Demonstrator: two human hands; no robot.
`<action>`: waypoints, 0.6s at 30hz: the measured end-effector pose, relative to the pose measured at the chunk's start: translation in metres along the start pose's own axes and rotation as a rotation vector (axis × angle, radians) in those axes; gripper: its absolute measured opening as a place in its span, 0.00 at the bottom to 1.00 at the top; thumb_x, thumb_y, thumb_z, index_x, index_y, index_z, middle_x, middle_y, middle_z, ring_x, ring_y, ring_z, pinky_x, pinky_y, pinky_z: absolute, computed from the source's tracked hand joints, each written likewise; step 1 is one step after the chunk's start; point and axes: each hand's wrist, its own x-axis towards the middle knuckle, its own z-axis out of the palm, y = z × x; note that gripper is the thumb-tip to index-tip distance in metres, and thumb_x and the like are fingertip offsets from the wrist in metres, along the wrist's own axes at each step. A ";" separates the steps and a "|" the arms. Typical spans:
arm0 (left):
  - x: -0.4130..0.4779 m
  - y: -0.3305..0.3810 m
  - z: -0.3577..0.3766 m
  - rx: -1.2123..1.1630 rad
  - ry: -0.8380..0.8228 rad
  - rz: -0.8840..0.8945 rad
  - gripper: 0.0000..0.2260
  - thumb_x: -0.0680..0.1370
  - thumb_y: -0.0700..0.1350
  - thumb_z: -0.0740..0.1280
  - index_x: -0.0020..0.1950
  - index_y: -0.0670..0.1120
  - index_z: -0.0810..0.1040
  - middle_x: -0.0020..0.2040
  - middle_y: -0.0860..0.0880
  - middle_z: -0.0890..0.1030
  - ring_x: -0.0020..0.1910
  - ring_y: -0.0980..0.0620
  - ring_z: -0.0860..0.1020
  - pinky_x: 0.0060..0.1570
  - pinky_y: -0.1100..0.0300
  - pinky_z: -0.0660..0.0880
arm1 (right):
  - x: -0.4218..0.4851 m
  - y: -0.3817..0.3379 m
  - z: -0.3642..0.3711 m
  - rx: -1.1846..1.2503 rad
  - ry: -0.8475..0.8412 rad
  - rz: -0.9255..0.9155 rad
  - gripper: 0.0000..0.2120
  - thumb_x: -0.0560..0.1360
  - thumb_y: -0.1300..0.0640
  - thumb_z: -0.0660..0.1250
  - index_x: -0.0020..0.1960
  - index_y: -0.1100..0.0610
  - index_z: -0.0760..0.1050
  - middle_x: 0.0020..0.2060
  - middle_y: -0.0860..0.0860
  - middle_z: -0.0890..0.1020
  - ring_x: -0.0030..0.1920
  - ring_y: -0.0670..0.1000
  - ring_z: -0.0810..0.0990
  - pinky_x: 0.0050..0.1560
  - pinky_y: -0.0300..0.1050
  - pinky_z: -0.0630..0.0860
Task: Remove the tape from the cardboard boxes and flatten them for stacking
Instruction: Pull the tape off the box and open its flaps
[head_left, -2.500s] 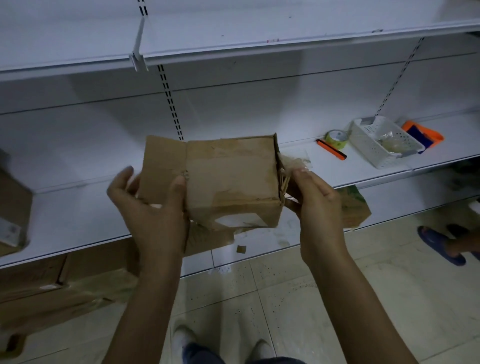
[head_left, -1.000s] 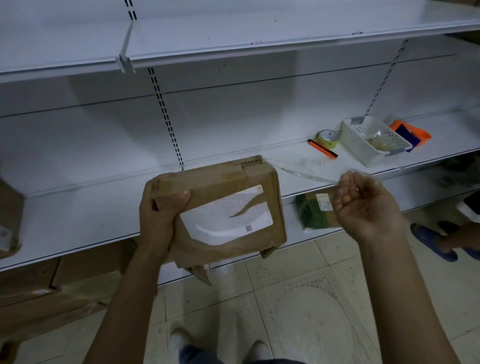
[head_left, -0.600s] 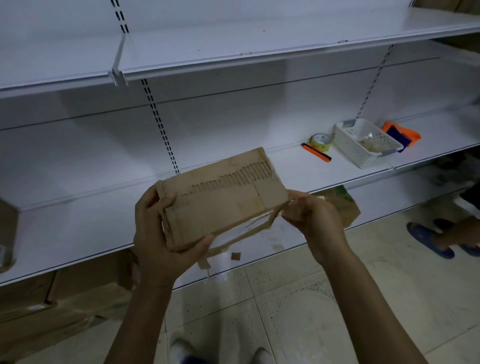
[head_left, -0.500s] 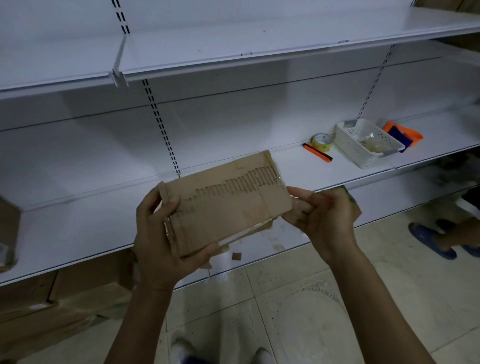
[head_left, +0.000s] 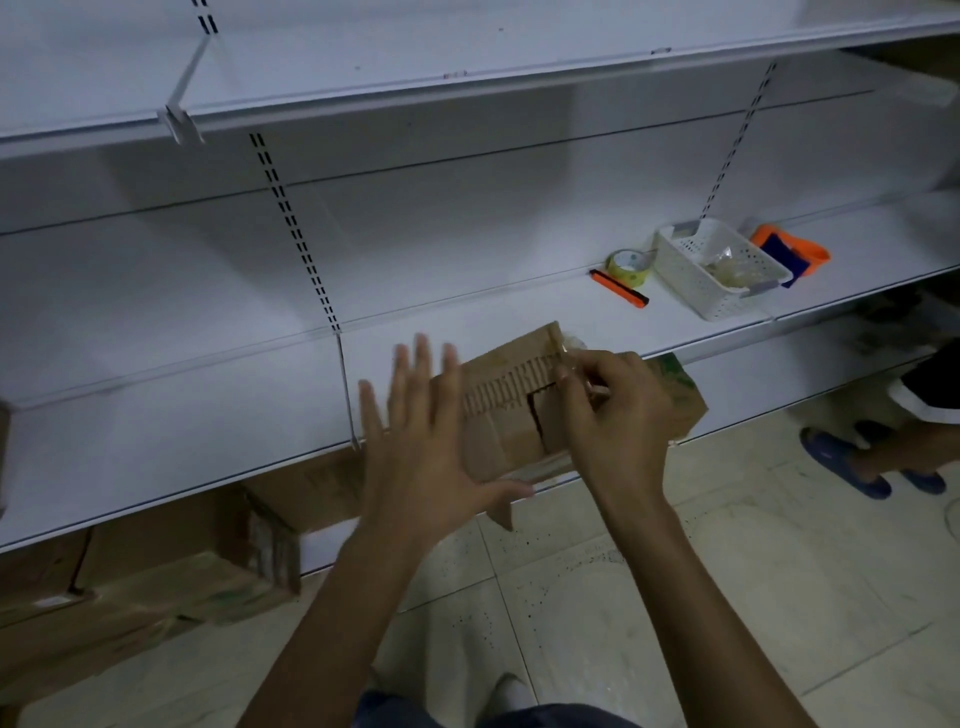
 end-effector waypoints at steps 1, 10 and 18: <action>0.008 0.012 0.003 0.030 -0.005 0.049 0.59 0.55 0.83 0.48 0.71 0.53 0.23 0.75 0.47 0.28 0.75 0.46 0.32 0.69 0.38 0.33 | -0.002 -0.006 0.000 -0.022 0.013 -0.098 0.07 0.76 0.61 0.67 0.52 0.59 0.80 0.46 0.54 0.81 0.44 0.49 0.79 0.46 0.45 0.78; 0.026 0.004 0.017 -0.471 0.107 0.060 0.61 0.58 0.69 0.73 0.74 0.58 0.32 0.70 0.41 0.60 0.66 0.45 0.65 0.60 0.53 0.70 | 0.041 -0.003 -0.025 1.087 -0.095 0.823 0.05 0.77 0.60 0.65 0.49 0.58 0.79 0.34 0.53 0.82 0.36 0.52 0.81 0.33 0.44 0.79; 0.052 -0.022 0.066 -0.551 0.033 -0.054 0.61 0.55 0.69 0.75 0.72 0.66 0.33 0.70 0.47 0.58 0.68 0.41 0.64 0.63 0.46 0.68 | 0.091 0.053 -0.033 1.348 0.344 0.944 0.11 0.79 0.61 0.55 0.48 0.55 0.77 0.52 0.54 0.83 0.49 0.51 0.83 0.59 0.48 0.75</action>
